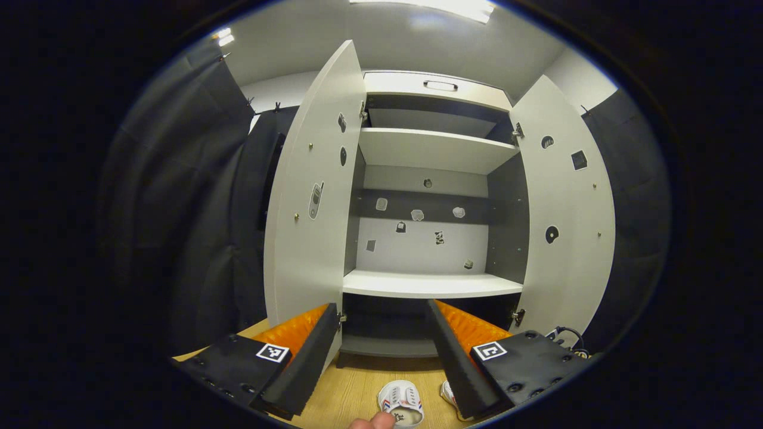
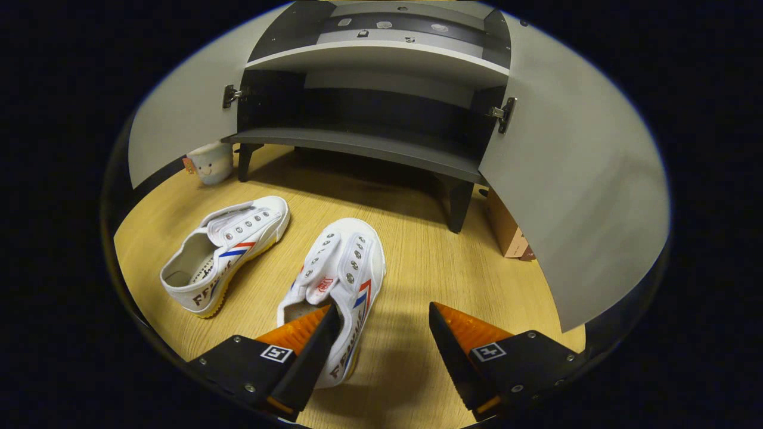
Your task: Grab one shoe with the right hand and put it into the shoe cabinet, grab the other shoe with the left hand and put it into the shoe cabinet; then close the right door with the right hand and the left door with the left hand.
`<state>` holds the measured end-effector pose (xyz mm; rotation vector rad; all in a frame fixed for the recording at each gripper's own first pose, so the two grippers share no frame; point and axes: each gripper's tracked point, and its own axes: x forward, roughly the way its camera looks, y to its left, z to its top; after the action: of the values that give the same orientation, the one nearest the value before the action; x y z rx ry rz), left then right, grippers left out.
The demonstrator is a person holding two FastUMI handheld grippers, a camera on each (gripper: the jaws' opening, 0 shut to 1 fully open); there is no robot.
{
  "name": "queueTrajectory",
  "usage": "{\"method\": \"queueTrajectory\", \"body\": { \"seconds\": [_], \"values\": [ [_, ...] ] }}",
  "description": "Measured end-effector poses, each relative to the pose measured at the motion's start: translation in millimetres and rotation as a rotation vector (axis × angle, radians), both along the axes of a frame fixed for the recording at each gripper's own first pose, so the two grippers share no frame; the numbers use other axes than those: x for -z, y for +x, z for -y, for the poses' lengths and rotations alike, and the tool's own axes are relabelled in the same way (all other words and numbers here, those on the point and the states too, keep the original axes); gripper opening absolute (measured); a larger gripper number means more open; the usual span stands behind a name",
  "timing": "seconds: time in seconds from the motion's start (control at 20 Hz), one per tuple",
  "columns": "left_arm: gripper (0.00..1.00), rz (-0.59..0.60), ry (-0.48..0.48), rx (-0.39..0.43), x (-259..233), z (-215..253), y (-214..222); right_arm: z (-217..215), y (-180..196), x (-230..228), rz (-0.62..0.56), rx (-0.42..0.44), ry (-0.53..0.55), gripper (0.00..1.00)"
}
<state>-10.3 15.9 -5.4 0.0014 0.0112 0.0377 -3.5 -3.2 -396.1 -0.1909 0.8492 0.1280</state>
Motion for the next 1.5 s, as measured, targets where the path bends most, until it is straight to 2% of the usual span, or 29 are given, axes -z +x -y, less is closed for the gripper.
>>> {"method": "queueTrajectory", "body": {
  "seconds": [0.15,0.45,0.55,0.6,0.65,0.7,0.8,0.95,1.15,1.5],
  "values": [
    [0.96,-0.005,0.012,0.012,0,3,2,0,21,8,0.023,0.021,-0.004,0.93],
    [0.96,-0.015,0.004,0.007,5,4,1,-3,51,23,0.080,-0.013,0.012,0.77],
    [0.96,-0.017,0.003,0.001,5,2,0,-3,51,28,0.071,-0.004,0.010,0.68],
    [0.96,-0.015,0.006,-0.005,5,0,1,-5,51,30,0.060,0.000,0.016,0.49],
    [0.96,-0.013,0.011,-0.011,4,-2,1,-11,49,33,0.053,-0.002,0.029,0.42],
    [0.96,-0.014,0.017,-0.014,4,-3,0,-11,52,33,0.068,0.002,0.006,0.17],
    [0.96,-0.008,0.022,-0.017,3,-5,0,-10,52,31,0.070,-0.020,-0.021,0.02],
    [0.96,-0.004,0.011,-0.016,4,-5,1,-12,49,23,0.048,0.007,0.015,0.01],
    [0.96,-0.009,0.002,-0.003,8,-1,3,-8,51,-17,0.126,0.050,0.045,0.01],
    [0.96,-0.012,-0.019,0.022,12,3,7,-17,56,-152,0.311,0.124,0.150,0.00]
  ]
}}
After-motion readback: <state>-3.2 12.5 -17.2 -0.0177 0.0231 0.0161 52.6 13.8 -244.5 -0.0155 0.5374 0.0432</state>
